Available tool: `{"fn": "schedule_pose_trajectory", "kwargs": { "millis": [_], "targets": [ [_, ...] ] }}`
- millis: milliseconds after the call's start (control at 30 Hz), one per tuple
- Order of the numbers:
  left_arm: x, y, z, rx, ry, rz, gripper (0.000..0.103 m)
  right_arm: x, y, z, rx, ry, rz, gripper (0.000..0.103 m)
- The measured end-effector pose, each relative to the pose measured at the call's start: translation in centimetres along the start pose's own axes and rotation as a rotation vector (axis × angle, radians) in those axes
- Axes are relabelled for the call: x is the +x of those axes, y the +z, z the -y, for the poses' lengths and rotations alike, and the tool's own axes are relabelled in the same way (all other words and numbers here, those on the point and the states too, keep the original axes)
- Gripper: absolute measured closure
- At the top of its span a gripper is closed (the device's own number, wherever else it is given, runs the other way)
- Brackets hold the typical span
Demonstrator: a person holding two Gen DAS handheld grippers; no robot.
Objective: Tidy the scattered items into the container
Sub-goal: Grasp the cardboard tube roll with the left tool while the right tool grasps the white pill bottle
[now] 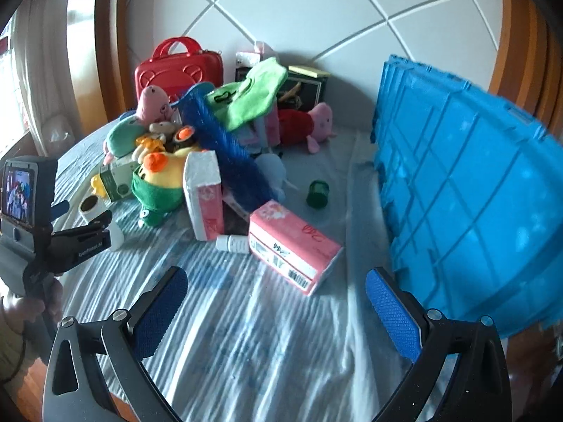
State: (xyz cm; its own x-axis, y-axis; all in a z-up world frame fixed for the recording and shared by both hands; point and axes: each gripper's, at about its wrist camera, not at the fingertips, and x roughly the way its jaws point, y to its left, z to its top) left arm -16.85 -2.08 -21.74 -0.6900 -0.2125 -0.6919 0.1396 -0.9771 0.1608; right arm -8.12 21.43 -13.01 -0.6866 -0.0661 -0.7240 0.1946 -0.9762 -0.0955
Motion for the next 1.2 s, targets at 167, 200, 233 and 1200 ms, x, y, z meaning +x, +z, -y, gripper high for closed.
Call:
{"fn": "schedule_pose_trajectory", "kwargs": {
  "millis": [167,200,233,1200],
  "targets": [
    [3.0,-1.0,0.8,0.012,0.027,-0.019,0.018,6.5,-1.5,-1.0,0.040,0.048,-0.035,0.000],
    [3.3,-1.0,0.9,0.012,0.030,-0.018,0.018,7.4,-1.6,-1.3,0.038,0.050,-0.034,0.000],
    [3.7,-0.8,1.0,0.010,0.025,-0.018,0.018,8.3,-1.6,-1.7,0.035,0.051,-0.033,0.000],
    [9.2,-0.5,0.0,-0.052,-0.050,-0.059,0.037,19.9,0.3,-4.2,0.092,0.006,-0.121,0.024]
  ]
}}
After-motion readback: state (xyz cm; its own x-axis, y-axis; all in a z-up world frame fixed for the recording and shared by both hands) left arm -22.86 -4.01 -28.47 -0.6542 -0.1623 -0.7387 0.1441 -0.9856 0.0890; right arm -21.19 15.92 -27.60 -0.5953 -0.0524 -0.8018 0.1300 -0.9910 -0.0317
